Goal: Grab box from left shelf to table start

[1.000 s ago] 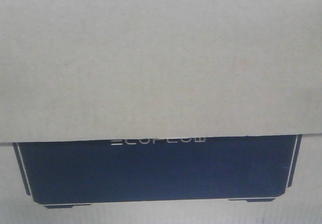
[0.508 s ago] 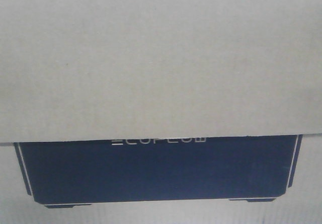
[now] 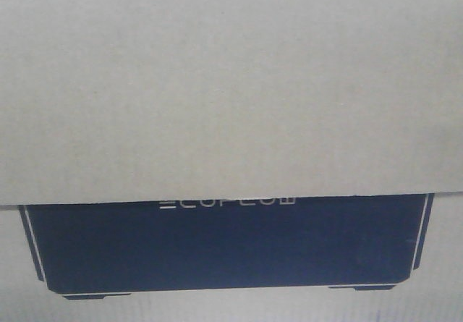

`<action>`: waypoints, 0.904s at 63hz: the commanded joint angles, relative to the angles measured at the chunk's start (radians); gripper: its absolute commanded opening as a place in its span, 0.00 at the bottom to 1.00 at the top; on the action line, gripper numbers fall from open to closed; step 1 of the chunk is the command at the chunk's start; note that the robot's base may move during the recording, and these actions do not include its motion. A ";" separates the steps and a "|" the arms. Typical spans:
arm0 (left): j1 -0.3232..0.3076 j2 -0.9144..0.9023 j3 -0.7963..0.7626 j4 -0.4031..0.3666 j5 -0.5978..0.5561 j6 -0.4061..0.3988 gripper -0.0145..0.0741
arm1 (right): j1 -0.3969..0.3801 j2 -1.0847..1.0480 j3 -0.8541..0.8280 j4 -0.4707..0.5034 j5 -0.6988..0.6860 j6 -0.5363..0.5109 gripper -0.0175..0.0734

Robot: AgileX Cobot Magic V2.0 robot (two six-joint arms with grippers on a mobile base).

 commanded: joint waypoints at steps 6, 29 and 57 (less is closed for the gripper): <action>0.001 -0.006 0.068 -0.011 -0.224 -0.006 0.15 | 0.000 0.012 -0.026 -0.003 -0.092 -0.010 0.25; 0.001 -0.013 0.065 -0.011 -0.211 -0.006 0.15 | 0.000 0.012 -0.026 -0.003 -0.091 -0.010 0.25; 0.001 -0.013 0.065 -0.011 -0.211 -0.006 0.15 | 0.000 0.012 -0.026 -0.003 -0.091 -0.010 0.25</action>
